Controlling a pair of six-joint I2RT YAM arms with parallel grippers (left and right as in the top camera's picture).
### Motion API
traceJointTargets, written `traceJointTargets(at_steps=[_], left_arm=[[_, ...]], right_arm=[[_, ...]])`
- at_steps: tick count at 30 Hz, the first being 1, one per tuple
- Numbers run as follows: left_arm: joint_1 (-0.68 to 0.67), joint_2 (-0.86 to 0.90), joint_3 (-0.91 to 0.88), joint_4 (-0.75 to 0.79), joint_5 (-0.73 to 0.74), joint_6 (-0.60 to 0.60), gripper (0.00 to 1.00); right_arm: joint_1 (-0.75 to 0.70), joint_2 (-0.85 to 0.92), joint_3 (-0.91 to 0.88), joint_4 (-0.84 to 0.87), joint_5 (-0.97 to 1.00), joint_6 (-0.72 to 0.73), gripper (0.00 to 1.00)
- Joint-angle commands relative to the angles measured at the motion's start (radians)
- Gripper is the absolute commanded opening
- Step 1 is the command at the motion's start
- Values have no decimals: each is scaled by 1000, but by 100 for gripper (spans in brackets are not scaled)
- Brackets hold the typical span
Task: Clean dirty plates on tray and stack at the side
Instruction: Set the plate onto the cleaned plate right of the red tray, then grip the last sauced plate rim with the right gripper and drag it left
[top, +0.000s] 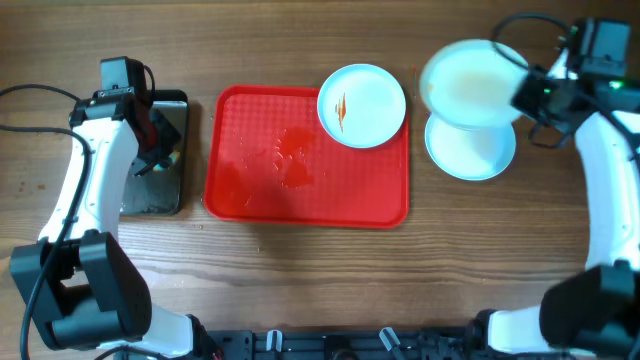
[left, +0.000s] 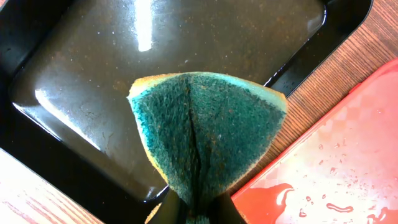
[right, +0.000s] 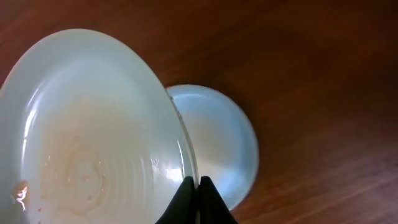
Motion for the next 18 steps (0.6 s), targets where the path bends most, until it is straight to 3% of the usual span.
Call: traceJointTargets(at_steps=[1,8,15,18], left_arm=[[5,-19,2,2,5,16,4],[5,-19,2,2,5,16,4],[5,-19,2,2,5,16,4],[5,-19,2,2,5,16,4]], right_arm=[[-62,98,-1,-19,-21,22,4],[-72,258,-1,-52,33,27,4],[-72,303,-2,-73,31,26,6],[-71,301,0,-72,-101,-68,27]])
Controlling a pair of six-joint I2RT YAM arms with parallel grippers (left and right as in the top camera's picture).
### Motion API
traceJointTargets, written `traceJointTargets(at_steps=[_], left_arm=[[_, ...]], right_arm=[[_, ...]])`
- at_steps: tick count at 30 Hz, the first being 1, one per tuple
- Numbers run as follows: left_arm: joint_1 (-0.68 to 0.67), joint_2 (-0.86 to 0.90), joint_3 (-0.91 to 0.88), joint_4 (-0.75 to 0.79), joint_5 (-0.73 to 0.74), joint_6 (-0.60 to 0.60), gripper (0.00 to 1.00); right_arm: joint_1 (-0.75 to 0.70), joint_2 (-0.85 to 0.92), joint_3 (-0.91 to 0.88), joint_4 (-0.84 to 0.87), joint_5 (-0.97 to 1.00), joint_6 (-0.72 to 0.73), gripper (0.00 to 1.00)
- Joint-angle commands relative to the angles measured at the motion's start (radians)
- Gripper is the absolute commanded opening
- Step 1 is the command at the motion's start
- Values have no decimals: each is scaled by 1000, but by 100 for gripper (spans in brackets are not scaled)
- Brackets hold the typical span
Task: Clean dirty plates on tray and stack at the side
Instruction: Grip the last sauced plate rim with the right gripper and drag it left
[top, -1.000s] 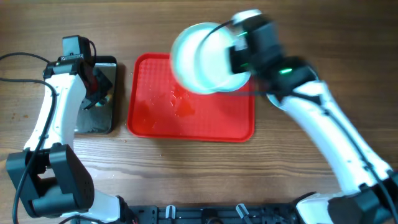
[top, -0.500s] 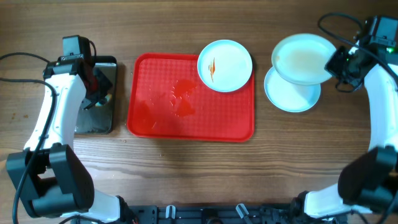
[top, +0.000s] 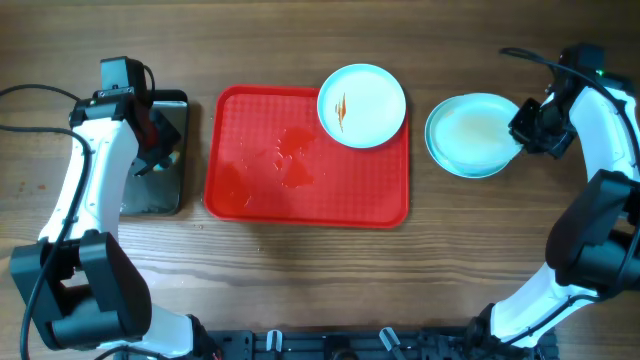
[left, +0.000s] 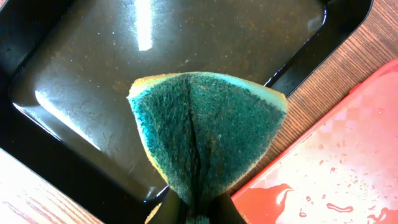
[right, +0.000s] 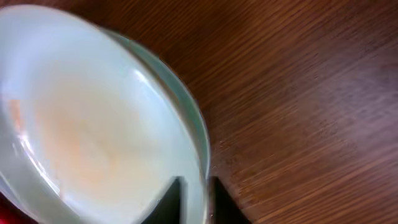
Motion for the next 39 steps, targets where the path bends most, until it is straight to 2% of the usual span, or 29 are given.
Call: traceJointTargets(at_steps=[1,5,9,11,14,16,27,35,36,37,39], left_arm=[[5,-19,2,3,5,16,4],[5,-19,2,3,5,16,4],[5,-19,2,3,5,16,4],[5,-19,2,3,5,16,4],[5,-19,2,2,5,16,4],[5,-19,2,2,5,16,4],[5,-19,2,3,5,16,4],[5,-19,2,3,5,16,4],[5,-19,2,3,5,16,4],[5,-19,2,3,5,16,4],[5,-19,2,3,5,16,4]], right_arm=[[4,5,2,-1,-144,-90,29],[48,-37,30,36,-364,-170,34],[200,-55,42,151,-409,-114,36],[303,-45,41,213,-359,-51,37],[469,-23,42,288,-129,134,39],[513,-2,42,291,-55,197,39],[533,122,34,211,-43,172,39],[534,211,31,244,-101,171,29],[534,212,31,249,-105,167,25],[534,212,31,257,-117,151,18],[535,213,31,260,-125,143,11]])
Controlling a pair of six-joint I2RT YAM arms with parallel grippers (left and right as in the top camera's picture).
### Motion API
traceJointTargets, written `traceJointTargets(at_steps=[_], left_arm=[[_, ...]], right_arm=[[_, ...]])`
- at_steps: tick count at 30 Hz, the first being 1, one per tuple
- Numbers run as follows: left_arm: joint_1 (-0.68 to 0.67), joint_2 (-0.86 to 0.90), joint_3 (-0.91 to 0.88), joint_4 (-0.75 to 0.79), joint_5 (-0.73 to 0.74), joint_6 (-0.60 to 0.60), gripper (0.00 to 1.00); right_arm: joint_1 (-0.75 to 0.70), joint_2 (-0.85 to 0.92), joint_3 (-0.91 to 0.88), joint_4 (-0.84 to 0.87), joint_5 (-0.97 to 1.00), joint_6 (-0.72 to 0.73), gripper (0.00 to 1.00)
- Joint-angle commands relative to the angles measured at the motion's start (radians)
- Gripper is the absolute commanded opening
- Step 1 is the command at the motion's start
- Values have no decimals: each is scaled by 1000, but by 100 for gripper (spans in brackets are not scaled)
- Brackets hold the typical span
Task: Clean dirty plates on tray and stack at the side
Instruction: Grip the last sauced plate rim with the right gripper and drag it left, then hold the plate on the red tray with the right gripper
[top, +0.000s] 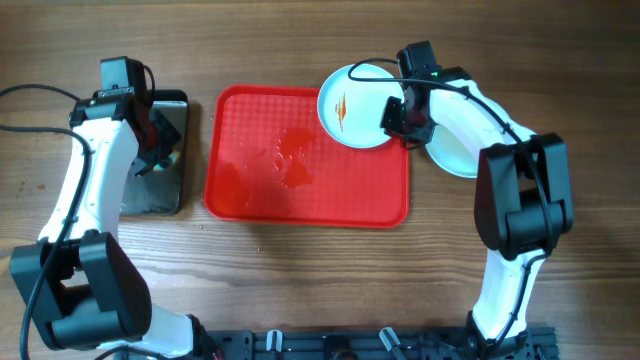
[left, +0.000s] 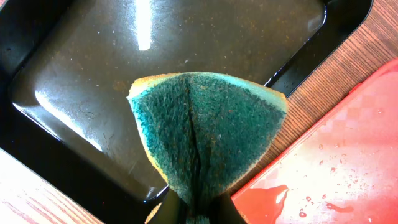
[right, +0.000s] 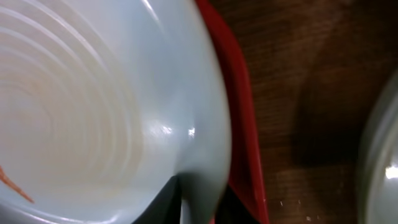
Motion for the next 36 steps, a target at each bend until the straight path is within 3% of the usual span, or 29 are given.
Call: traceJointTargets(at_steps=[1,3,9,17,22,26,28,32,36], left_arm=[[5,-19,2,3,5,16,4],[5,-19,2,3,5,16,4],[5,-19,2,6,5,15,4],[5,-19,2,7,5,15,4],[5,-19,2,6,5,15,4],[5,-19,2,6,5,15,4],[5,-19,2,8,5,15,4],[5,-19,2,21,5,15,4],[5,-19,2,29,5,15,4]], right_arm=[[4,10,2,5,-46,-38,9],[9,10,2,-26,-129,-80,4],[124,9,3,-103,-160,-95,4],[227,14,4,52,-229,94,5],[255,14,4,88,-200,140,26],[243,13,15,97,-181,-6,40],[229,13,37,98,-182,-150,44],[222,14,77,89,-78,-367,46],[239,46,122,111,-4,-440,46]])
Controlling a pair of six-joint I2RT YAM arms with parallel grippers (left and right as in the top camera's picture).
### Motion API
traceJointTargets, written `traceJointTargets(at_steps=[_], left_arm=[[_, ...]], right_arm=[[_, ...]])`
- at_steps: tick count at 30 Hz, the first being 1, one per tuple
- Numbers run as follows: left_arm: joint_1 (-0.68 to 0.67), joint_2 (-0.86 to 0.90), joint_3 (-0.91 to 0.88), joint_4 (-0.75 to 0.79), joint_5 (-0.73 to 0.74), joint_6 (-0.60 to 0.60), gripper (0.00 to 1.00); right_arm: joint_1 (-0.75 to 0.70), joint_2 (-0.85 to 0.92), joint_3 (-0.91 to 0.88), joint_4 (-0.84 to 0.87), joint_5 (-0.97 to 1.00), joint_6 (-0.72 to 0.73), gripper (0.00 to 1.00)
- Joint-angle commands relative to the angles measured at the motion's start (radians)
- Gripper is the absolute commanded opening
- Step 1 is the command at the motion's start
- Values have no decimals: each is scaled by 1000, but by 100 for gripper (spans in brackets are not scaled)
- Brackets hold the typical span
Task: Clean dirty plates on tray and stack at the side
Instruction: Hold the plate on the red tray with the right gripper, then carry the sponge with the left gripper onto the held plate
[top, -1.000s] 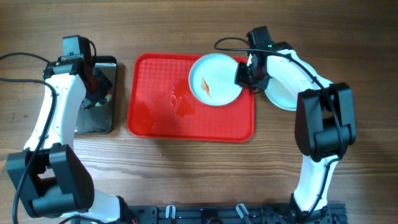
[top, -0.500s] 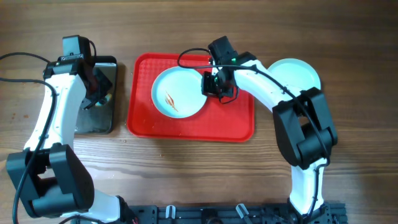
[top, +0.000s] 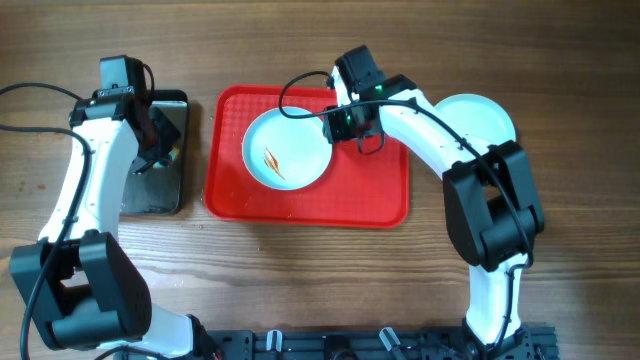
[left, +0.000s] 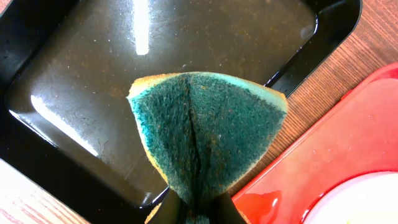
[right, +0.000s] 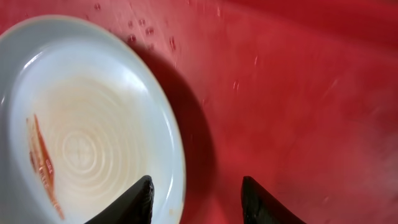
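Note:
A white plate (top: 287, 150) smeared with a red streak lies flat in the middle of the red tray (top: 372, 200). My right gripper (top: 342, 124) is open at the plate's right rim; in the right wrist view the plate (right: 81, 124) lies left of the gripper (right: 199, 202), one finger over its edge and the other over the bare tray (right: 298, 93). The cleaned plates (top: 485, 108) are stacked on the table right of the tray. My left gripper (top: 163, 153) is shut on a green and yellow sponge (left: 205, 130).
A black water tray (top: 150, 195) stands left of the red tray, under the sponge; its wet bottom (left: 93, 62) shows in the left wrist view. Cables trail at the far left and top right. Bare wood lies in front of the trays.
The dirty plate was at the tray's far right corner with my right gripper on its rim; now it lies in the tray's middle and that gripper is open. The left arm has hardly moved.
My right gripper held a washed plate above another beside the tray. Then that plate lay on the stack, let go. Then the gripper was at the dirty plate on the tray's corner. Now that plate lies mid-tray. The left gripper held the sponge over the black tray throughout.

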Motion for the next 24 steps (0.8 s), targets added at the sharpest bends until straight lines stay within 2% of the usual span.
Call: traceJointTargets(at_steps=[1,5,7,9,12,14,19,24], left_arm=[[5,-19,2,6,5,15,4],[5,-19,2,6,5,15,4],[5,-19,2,6,5,14,4],[5,-19,2,10,5,15,4],[5,-19,2,10,5,14,4],[5,-19,2,10,13,15,4],[-4,-19,2,10,153,16,4],[-87,-19,-5,27,178,62,4]], right_arm=[[13,62,68,6,76,-131,45],[13,128,118,-19,-25,-146,37],[19,139,118,-23,-35,-145,31],[25,153,118,-26,-33,-108,29],[26,171,117,-12,-27,9,11],[26,174,117,-18,-27,89,4],[16,174,114,-87,-46,358,5],[16,174,114,-94,-128,380,4]])
